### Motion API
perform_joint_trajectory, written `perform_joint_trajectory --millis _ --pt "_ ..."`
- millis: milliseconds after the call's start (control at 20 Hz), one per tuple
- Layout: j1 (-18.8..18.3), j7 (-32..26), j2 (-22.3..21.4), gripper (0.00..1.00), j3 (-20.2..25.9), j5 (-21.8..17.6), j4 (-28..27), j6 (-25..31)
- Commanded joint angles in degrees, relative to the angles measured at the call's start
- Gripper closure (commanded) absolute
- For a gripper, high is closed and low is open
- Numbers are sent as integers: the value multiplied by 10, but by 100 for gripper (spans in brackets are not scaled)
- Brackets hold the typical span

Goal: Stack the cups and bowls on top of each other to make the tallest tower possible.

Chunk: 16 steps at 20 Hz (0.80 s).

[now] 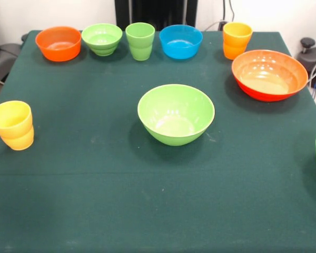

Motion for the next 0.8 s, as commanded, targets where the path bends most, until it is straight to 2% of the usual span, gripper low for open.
perform_joint_trajectory --millis 50,800 --pt "16 -27 12 0 68 -23 27 -39" --pt "24 10 52 0 61 -11 1 -66"
